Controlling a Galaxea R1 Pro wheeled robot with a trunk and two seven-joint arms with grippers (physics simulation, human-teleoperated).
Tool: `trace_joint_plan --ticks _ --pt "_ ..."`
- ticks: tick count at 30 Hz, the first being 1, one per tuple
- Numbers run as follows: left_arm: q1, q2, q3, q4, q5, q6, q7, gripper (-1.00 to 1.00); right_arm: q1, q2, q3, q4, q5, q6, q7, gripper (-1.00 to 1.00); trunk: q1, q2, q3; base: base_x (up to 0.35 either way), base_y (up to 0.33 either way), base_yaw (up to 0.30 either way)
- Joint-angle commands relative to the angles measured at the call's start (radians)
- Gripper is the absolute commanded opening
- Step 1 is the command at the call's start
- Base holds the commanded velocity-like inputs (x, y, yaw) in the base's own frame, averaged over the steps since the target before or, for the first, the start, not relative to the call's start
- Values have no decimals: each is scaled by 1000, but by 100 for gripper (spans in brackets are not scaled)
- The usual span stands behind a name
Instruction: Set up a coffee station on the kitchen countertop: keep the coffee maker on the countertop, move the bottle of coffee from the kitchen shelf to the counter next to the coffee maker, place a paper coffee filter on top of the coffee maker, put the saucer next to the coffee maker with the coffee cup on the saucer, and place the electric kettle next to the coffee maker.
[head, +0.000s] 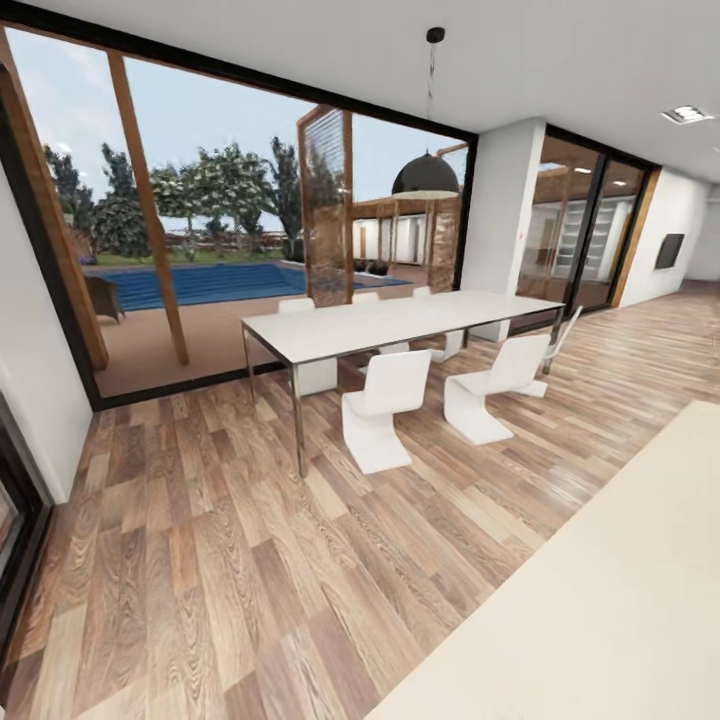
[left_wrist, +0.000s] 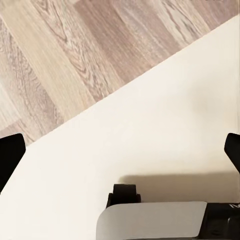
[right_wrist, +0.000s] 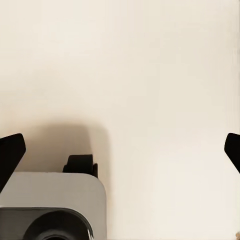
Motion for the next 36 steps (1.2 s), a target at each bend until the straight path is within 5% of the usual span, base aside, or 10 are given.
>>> trace_joint_plan --ticks 1,21,36 --pt "1 0 1 -1 0 -1 0 100 -1 0 0 1 0 -3 0 100 0 0 0 0 0 -256" --pt "1 0 2 -1 -1 -1 0 100 -1 -3 0 1 0 -3 0 100 0 0 3 0 174 -91" --pt "1 0 2 -1 0 -1 0 100 -1 -3 0 1 1 -2 1 100 0 0 10 0 20 -223"
